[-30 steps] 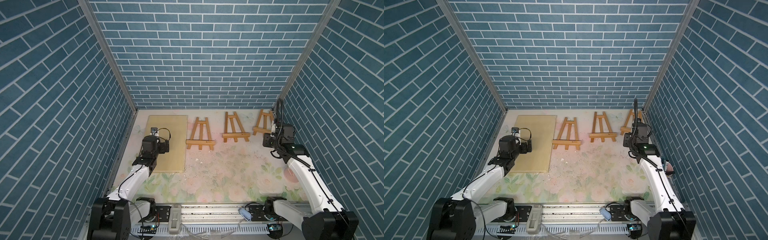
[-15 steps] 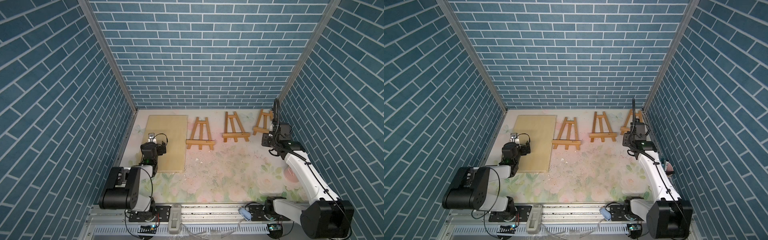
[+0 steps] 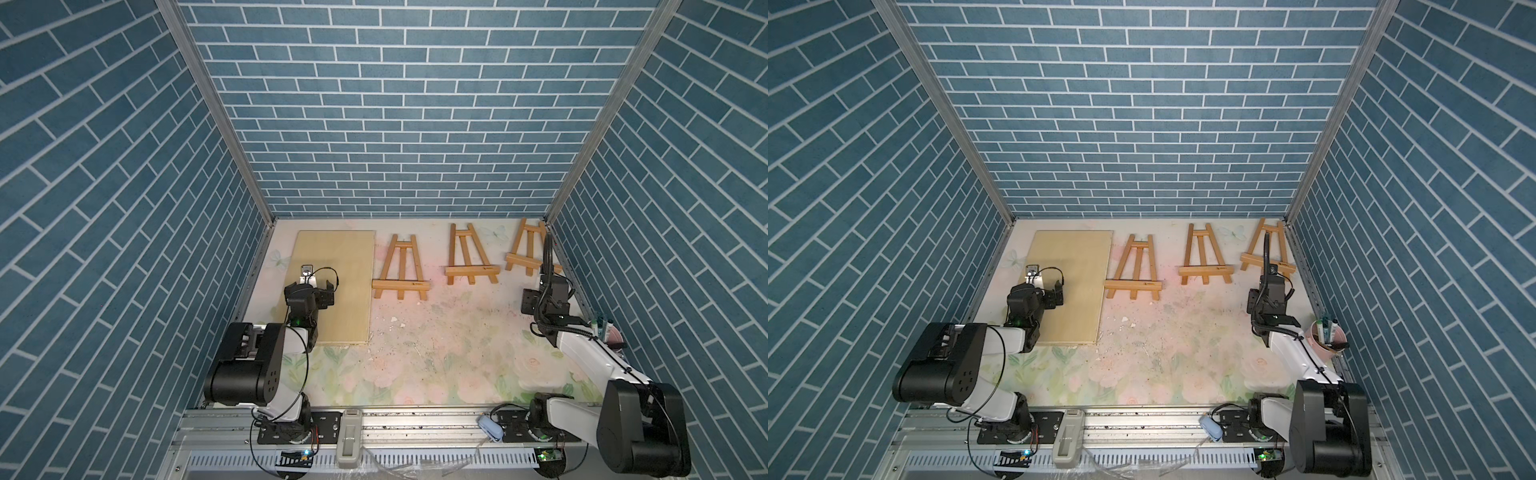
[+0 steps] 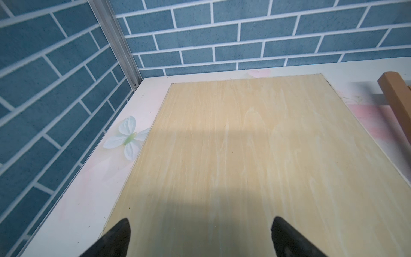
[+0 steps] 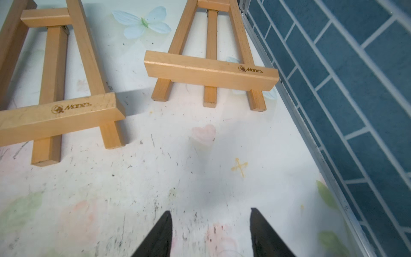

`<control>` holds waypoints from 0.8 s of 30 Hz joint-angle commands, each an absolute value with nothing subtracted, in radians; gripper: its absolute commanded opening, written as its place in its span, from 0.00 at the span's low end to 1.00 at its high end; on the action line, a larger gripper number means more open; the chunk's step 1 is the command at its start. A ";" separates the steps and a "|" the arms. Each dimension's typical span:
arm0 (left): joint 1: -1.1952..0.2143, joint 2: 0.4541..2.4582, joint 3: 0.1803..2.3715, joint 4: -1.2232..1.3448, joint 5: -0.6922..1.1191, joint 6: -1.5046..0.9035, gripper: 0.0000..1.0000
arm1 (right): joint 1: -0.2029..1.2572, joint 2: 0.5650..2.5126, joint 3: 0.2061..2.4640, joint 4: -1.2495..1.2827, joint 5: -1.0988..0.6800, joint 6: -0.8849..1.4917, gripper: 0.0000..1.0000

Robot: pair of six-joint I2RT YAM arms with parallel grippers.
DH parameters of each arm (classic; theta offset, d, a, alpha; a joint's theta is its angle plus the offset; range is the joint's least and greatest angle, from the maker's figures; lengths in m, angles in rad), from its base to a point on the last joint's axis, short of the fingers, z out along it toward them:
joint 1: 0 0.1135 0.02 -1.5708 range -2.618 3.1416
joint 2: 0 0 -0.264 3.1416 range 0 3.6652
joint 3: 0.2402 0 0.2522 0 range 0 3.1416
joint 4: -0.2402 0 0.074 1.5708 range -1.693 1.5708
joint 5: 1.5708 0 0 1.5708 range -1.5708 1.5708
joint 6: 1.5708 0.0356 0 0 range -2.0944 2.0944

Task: Disassemble the easel
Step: Reset both arms

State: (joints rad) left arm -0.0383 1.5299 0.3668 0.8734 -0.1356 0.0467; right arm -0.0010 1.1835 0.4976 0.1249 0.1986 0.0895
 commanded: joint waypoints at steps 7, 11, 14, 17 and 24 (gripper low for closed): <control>-0.043 1.530 0.383 0.874 -0.119 0.066 0.99 | -0.029 1.326 0.304 0.845 0.104 0.071 0.56; -0.043 1.530 0.383 0.873 -0.118 0.067 0.99 | -0.050 1.373 0.285 0.918 0.030 0.066 0.57; -0.044 1.530 0.383 0.873 -0.119 0.066 0.99 | -0.054 1.458 0.287 0.984 -0.016 0.056 0.57; -0.044 1.529 0.384 0.873 -0.118 0.066 0.99 | -0.055 1.542 0.323 1.003 -0.072 0.037 0.56; -0.043 1.530 0.384 0.871 -0.120 0.066 0.99 | -0.065 1.546 0.408 0.839 -0.048 0.056 0.66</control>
